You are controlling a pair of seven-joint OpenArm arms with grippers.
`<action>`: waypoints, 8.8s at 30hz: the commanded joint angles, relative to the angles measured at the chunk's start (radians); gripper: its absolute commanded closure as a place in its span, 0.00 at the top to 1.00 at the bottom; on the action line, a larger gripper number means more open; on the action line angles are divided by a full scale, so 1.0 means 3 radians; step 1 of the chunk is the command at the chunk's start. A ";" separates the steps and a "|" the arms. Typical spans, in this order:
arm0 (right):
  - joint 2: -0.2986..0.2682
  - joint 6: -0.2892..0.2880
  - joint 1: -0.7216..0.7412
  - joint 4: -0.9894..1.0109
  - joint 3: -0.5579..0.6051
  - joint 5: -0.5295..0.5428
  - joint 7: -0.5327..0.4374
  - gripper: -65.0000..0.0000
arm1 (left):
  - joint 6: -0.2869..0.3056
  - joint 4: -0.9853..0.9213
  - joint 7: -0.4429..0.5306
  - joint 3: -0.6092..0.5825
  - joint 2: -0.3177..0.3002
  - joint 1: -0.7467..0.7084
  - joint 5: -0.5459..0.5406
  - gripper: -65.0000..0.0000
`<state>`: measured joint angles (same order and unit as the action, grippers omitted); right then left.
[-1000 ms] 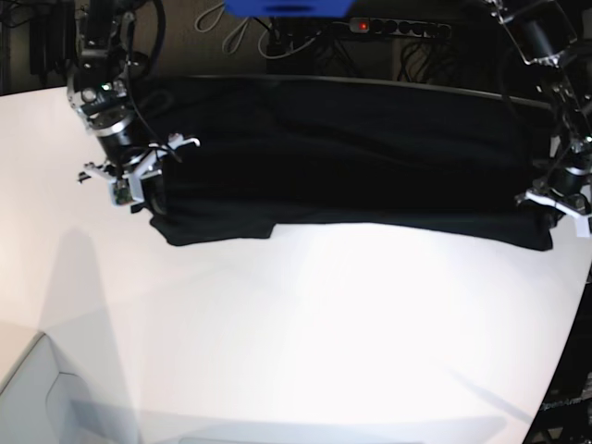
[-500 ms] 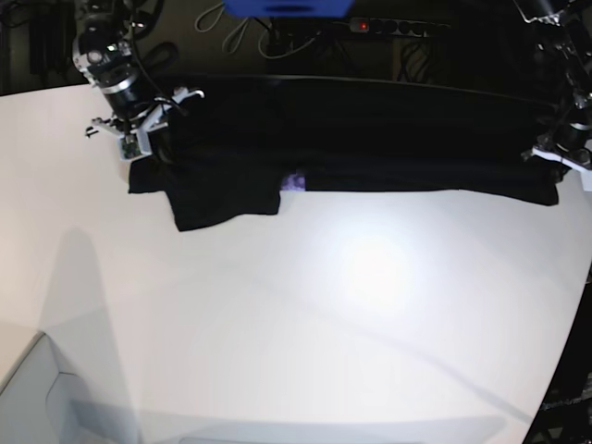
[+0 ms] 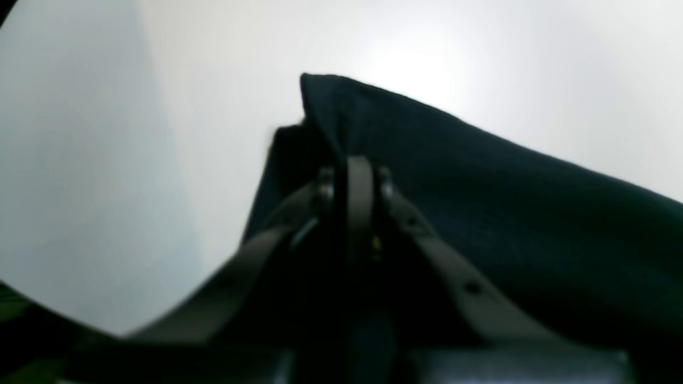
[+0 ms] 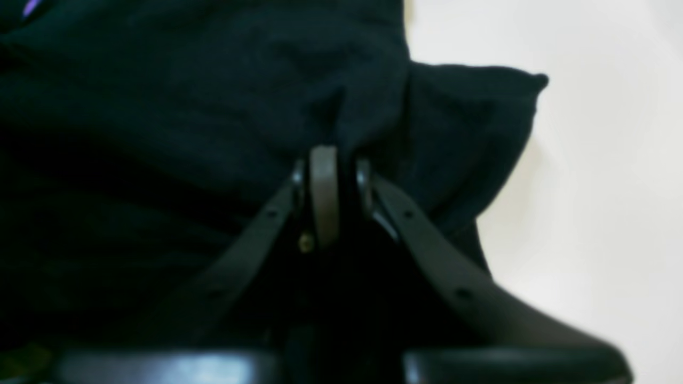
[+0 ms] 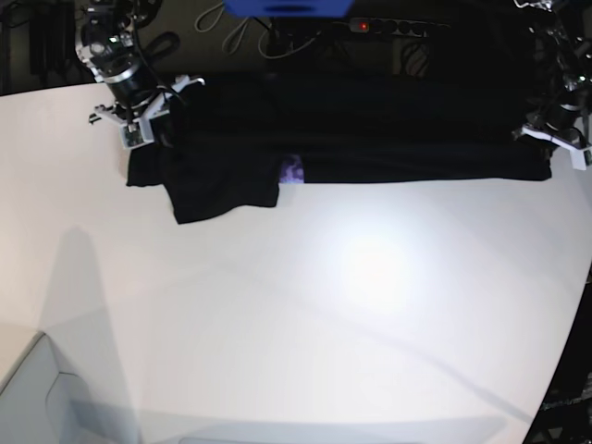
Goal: Layout the t-shirt on the table in an organized manner, then fold the t-shirt properly
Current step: 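Regrasp the folded edge with the right gripper and straighten it, then hold the folded strip with both grippers and tug it taut, then grasp the strip end with the left gripper and fold it toward the right gripper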
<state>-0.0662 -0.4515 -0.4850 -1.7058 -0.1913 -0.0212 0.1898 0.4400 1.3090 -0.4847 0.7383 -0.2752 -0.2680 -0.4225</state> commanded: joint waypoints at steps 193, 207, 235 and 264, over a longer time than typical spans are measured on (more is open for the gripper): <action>0.0479 -0.0001 0.0479 0.0144 -0.0316 0.0022 0.1099 0.00 | 0.0004 -0.0377 -0.0724 0.0656 0.0076 0.0420 0.0158 0.01; 0.0474 -0.0001 0.0525 0.0139 -0.0316 0.0012 0.1104 0.00 | -0.0001 0.0999 -0.0729 0.0247 0.0306 0.0364 0.0163 0.00; 0.0551 -0.0001 0.0566 0.0144 -0.0311 0.0012 0.1109 0.00 | -0.0037 0.2114 -0.0694 -0.1932 0.1441 -0.0137 0.1610 0.00; 0.0551 -0.0001 0.0571 0.0139 -0.0311 0.0012 0.1109 0.00 | -0.0354 0.1961 -0.0694 -0.2484 0.1411 -0.0132 0.1575 0.48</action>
<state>0.0967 -0.4480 -0.3088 -1.6596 -0.2867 -0.0040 0.4953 0.3328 1.8717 -0.7177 -0.0025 0.1444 -0.3149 0.0658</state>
